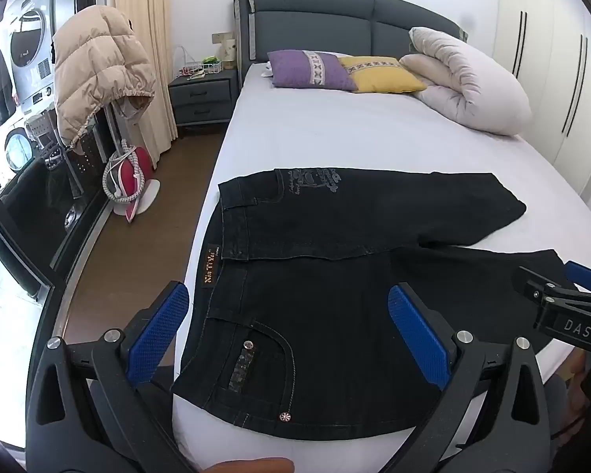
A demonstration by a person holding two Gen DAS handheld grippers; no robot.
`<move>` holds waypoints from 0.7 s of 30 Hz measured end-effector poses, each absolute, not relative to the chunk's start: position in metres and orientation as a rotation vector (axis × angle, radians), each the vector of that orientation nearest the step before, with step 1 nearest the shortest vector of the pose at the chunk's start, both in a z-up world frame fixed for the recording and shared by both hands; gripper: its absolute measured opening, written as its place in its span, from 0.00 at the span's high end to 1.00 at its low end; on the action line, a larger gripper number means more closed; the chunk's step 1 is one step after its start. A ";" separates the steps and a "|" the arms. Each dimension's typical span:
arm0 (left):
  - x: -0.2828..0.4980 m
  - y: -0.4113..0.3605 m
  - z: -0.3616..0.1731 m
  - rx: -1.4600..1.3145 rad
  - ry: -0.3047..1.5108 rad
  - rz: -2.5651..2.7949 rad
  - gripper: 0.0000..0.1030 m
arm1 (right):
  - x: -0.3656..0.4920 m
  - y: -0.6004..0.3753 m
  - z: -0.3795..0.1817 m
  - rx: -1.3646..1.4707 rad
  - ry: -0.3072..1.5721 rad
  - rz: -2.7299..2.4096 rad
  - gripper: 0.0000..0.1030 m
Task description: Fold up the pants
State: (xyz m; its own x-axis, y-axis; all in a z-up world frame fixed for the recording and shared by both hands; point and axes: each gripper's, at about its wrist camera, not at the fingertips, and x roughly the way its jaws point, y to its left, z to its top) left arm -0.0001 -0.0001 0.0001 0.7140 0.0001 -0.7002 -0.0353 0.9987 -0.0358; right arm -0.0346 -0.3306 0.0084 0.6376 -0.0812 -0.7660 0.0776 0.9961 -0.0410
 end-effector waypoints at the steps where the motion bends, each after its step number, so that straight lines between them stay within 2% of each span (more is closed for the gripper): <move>1: 0.000 0.000 0.000 -0.047 0.774 0.019 0.00 | -0.035 -0.330 0.008 -0.008 0.878 -0.094 0.00; 21: 0.000 -0.002 -0.008 -0.038 0.783 0.015 0.00 | -0.036 -0.328 0.005 -0.023 0.872 -0.098 0.00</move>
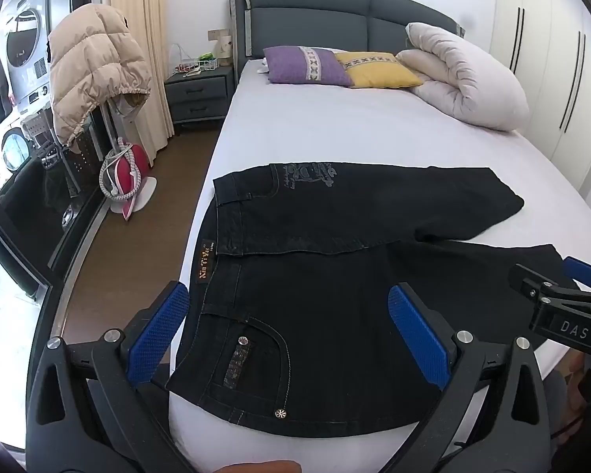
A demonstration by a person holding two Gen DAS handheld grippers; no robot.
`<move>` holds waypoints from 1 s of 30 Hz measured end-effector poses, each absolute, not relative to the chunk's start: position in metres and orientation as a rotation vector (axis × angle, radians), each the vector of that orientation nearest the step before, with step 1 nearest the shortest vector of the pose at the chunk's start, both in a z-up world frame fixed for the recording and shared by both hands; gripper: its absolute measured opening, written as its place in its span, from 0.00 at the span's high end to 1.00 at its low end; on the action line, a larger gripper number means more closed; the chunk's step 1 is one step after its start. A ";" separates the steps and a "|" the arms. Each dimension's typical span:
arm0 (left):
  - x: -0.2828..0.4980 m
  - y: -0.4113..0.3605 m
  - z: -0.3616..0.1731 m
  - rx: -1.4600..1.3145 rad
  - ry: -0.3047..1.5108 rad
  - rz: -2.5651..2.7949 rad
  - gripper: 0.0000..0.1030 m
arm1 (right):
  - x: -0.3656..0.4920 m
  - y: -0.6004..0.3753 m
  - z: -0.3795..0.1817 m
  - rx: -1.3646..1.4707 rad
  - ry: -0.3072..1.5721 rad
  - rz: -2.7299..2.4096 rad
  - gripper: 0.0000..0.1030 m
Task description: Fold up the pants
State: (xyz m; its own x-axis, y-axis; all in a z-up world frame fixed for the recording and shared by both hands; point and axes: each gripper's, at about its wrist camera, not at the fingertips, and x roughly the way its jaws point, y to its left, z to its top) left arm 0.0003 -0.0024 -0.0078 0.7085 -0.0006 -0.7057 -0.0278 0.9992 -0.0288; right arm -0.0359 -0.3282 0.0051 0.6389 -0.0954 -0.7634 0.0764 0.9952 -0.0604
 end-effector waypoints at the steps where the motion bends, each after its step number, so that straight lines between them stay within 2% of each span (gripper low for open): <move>1: 0.000 -0.002 -0.008 -0.038 0.784 0.016 0.00 | -0.036 -0.328 0.005 -0.023 0.872 -0.099 0.00; 30: 0.000 -0.003 -0.007 -0.039 0.790 0.014 0.00 | -0.036 -0.330 0.001 -0.026 0.870 -0.103 0.00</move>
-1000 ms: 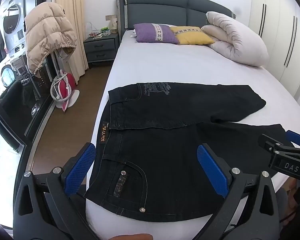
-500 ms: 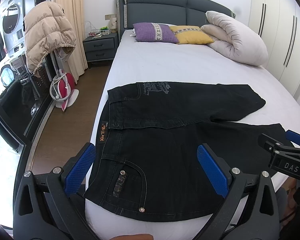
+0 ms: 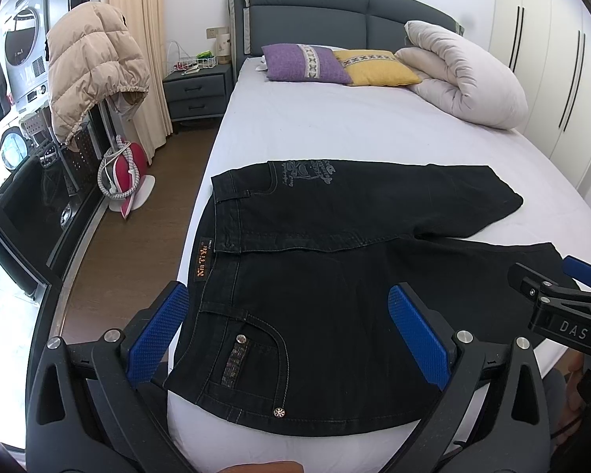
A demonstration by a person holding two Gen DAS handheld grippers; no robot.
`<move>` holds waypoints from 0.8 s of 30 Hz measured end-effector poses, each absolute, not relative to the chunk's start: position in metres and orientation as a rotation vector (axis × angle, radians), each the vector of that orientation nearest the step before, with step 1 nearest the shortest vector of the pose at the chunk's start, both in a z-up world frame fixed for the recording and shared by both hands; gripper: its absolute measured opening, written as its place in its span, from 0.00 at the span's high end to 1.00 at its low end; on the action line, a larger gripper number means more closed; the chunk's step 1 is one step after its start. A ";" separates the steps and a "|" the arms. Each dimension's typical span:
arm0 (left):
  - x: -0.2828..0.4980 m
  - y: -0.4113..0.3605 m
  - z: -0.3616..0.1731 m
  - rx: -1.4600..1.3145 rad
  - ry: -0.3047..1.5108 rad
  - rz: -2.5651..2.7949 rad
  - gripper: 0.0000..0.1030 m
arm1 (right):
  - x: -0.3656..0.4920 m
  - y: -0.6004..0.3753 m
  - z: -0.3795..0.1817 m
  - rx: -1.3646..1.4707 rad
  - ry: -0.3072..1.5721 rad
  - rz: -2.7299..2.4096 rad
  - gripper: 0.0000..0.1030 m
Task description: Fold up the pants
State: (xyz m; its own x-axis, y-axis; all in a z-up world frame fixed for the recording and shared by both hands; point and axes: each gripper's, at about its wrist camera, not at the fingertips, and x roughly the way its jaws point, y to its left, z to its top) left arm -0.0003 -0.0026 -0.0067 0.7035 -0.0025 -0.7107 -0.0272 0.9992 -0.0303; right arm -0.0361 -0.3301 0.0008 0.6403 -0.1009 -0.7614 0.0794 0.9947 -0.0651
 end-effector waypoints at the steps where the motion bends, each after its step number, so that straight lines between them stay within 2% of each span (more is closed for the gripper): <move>1: 0.000 -0.003 -0.007 -0.040 0.791 0.014 0.00 | -0.036 -0.330 0.001 -0.027 0.870 -0.103 0.00; 24: 0.000 -0.003 -0.009 -0.041 0.794 0.014 0.00 | -0.037 -0.332 0.001 -0.029 0.871 -0.104 0.00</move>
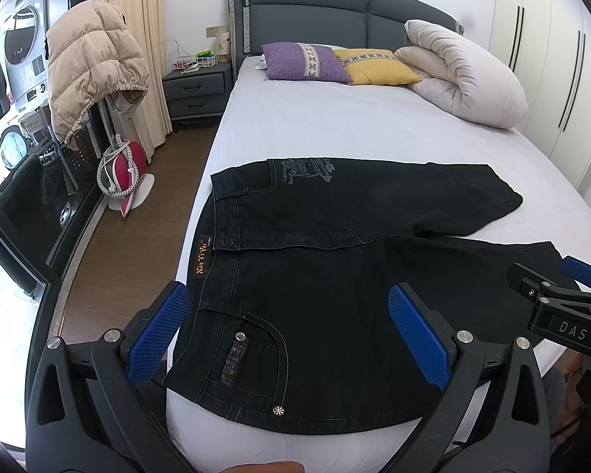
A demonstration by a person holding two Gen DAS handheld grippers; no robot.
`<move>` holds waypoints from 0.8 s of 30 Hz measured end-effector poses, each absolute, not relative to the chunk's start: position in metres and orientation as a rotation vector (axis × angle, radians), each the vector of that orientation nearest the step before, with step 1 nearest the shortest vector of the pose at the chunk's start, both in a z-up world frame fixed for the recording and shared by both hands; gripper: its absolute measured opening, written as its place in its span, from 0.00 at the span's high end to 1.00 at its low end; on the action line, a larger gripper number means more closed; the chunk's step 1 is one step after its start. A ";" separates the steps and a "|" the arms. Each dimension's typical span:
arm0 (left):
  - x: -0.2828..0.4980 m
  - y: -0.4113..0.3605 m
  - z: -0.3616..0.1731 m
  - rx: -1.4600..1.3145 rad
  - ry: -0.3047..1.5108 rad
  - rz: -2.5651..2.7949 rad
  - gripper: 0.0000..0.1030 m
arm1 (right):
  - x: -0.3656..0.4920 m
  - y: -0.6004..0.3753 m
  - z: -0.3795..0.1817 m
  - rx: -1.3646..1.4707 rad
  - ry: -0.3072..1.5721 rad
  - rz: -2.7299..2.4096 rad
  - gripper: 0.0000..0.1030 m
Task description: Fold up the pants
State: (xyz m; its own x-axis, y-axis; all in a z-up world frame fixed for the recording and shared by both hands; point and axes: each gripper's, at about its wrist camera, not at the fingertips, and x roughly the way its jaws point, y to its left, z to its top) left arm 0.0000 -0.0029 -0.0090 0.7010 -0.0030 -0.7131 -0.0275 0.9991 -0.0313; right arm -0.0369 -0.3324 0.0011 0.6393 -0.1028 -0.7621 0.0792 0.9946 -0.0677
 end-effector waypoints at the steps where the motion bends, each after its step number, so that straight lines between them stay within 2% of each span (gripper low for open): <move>1: 0.000 -0.003 -0.009 -0.041 0.794 0.014 0.00 | -0.037 -0.332 0.001 -0.029 0.872 -0.104 0.00; 20: -0.001 -0.007 -0.027 -0.017 0.805 0.011 0.00 | -0.038 -0.331 -0.005 -0.034 0.881 -0.103 0.00; 24: 0.011 0.003 -0.034 -0.081 0.839 -0.055 0.00 | -0.032 -0.332 -0.008 -0.037 0.889 -0.098 0.00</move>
